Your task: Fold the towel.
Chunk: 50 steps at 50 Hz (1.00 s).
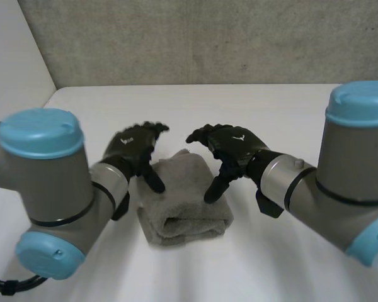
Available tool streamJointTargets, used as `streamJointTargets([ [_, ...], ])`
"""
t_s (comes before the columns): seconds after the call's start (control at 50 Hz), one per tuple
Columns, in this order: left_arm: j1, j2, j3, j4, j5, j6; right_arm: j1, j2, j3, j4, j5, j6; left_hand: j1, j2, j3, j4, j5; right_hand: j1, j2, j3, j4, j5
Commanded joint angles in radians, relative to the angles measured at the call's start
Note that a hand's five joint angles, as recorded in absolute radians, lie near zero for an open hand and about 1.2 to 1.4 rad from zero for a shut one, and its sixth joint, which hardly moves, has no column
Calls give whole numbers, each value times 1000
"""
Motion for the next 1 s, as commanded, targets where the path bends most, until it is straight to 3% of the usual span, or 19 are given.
streamJointTargets([
  [0.02, -8, -91, -3, -29, -51, -14, -12, 155, -118, 27, 0, -56, -6, 9, 5, 6, -30, -39, -58, -40, -59, -78],
  [0.12, -8, -139, -31, 9, -91, -4, -1, 305, -217, 36, 1, -166, -6, 9, 5, 6, -30, -39, -58, -40, -59, -78],
  [0.22, -8, -159, -54, 35, -92, 5, 4, 369, -256, 34, 6, -243, -6, 9, 5, 6, -30, -39, -58, -40, -59, -78],
  [0.4, -8, -109, -43, 25, -91, 35, 8, 372, -260, 34, 8, -295, -6, 9, 5, 6, -30, -39, -58, -40, -59, -78],
  [0.5, -6, -15, -34, 23, -88, 58, 7, 284, -257, 30, 23, -274, -6, 9, 5, 6, -30, -39, -58, -40, -59, -78],
  [0.56, 1, 54, -11, 20, -86, 68, -2, 195, -247, 22, 80, -232, -6, 9, 5, 6, -30, -39, -58, -40, -59, -78],
  [0.6, 6, 92, 6, 17, -88, 70, -16, 104, -242, 12, 180, -163, -6, 9, 5, 6, -30, -39, -58, -40, -59, -78],
  [0.68, 21, 168, 43, -8, -86, 73, -50, 13, -230, -1, 285, -110, -6, 9, 5, 6, -30, -39, -58, -40, -59, -78],
  [0.76, 95, 264, 124, -128, -66, 75, -88, -105, -201, -2, 371, -93, 16, 31, 26, 28, -8, -39, -58, -40, -59, -78],
  [0.84, 156, 329, 194, -257, 35, 64, -108, -156, -181, 4, 393, -97, 1, 16, 12, 13, -23, -39, -58, -40, -59, -78],
  [1.0, 270, 381, 201, -305, 125, 62, -142, -236, -185, 53, 399, -116, -5, 10, 6, 7, -29, -39, -58, -40, -59, -78],
])
